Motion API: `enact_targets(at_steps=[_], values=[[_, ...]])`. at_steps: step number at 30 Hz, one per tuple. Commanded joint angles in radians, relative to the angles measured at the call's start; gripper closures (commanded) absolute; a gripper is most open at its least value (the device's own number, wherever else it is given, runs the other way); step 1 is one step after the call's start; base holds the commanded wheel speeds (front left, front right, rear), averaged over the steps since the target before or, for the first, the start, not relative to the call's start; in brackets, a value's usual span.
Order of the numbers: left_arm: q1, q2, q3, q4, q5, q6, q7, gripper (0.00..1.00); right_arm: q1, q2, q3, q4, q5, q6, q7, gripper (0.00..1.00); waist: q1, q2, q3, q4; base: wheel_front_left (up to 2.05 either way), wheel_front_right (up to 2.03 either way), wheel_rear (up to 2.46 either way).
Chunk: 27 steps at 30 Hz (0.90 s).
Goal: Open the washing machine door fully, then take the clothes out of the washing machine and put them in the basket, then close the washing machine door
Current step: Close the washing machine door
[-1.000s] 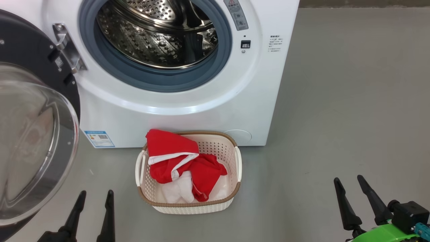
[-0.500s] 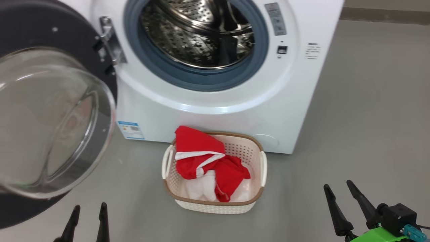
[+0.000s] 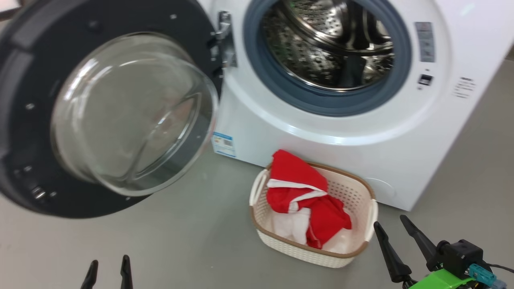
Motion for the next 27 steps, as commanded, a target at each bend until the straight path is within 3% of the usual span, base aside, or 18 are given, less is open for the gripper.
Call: enact_targets(at_steps=[1,15,24,25,26,27], values=[[-0.012,0.006,0.027,-0.029,-0.006,0.012,-0.005,0.0,-0.043,-0.019,0.027,-0.019,0.012,0.006,-0.006,0.0,0.0,0.0,-0.019,0.114,0.0,0.0,0.0],[0.04,0.006,0.044,-0.123,-0.105,0.094,-0.005,0.0,-0.195,-0.041,0.178,0.043,0.042,0.006,-0.006,0.0,0.0,0.0,0.046,0.164,0.0,0.0,0.0],[0.034,0.006,0.051,-0.161,-0.138,0.089,-0.005,0.0,-0.211,-0.043,0.193,0.053,0.053,0.006,-0.006,0.0,0.0,0.0,0.048,0.163,0.0,0.0,0.0],[0.026,0.006,0.058,-0.171,-0.144,0.081,-0.005,0.29,-0.207,-0.041,0.19,0.052,0.053,0.006,-0.006,0.0,0.0,0.0,0.048,0.162,0.0,0.0,0.0],[0.018,0.006,0.07,-0.183,-0.149,0.072,-0.005,0.65,-0.202,-0.04,0.187,0.051,0.053,0.006,-0.006,0.0,0.0,0.0,0.047,0.161,0.0,0.0,0.0],[0.006,0.006,0.085,-0.197,-0.153,0.063,-0.005,0.91,-0.196,-0.038,0.184,0.049,0.052,0.006,-0.006,0.0,0.0,0.0,0.048,0.16,0.0,0.0,0.0]])
